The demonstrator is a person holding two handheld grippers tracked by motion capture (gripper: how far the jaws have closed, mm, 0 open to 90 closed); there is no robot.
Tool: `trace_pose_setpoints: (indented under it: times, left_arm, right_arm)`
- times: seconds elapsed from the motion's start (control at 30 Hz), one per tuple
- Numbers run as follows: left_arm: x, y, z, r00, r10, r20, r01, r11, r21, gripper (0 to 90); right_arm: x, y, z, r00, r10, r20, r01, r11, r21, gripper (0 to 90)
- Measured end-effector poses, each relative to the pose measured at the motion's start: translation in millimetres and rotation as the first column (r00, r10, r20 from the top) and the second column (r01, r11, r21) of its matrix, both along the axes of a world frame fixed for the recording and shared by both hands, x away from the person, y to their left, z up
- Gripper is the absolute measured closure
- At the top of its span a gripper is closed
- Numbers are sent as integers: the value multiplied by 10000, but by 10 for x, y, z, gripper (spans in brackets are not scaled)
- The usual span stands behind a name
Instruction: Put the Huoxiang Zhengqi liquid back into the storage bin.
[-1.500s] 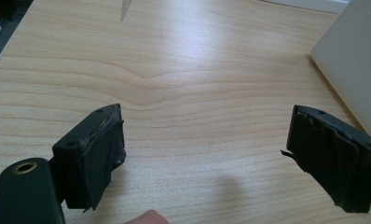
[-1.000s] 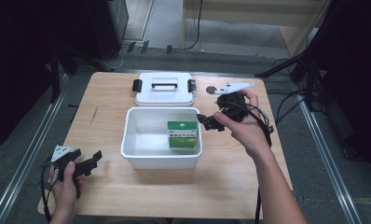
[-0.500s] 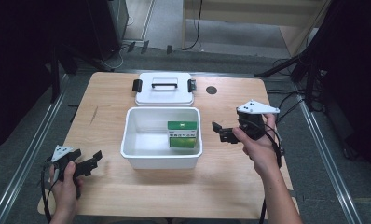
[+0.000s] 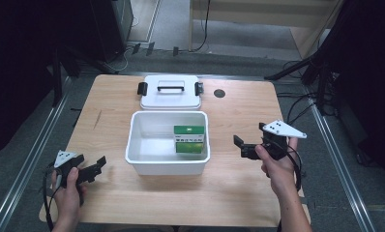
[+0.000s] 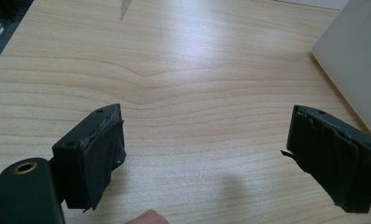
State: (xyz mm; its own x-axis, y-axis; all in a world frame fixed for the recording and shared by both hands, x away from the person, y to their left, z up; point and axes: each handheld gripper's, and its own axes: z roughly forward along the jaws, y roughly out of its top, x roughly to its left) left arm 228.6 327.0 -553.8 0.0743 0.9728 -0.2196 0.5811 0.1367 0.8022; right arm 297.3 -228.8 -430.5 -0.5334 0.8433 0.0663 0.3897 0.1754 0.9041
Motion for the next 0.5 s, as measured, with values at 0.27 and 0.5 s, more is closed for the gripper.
trace_pose_setpoints:
  times: [0.27, 0.5]
  left_arm:
    - [-2, 1, 2, 10000, -17, 1, 17, 10000, 46, 119]
    - [-1, -1, 2, 10000, -9, 1, 9, 10000, 57, 119]
  right_arm:
    - [-84, -208, -247, 9997, -229, -62, 228, 9997, -112, 0]
    - [-165, -424, -428, 9981, -591, -191, 594, 9981, 150, 0]
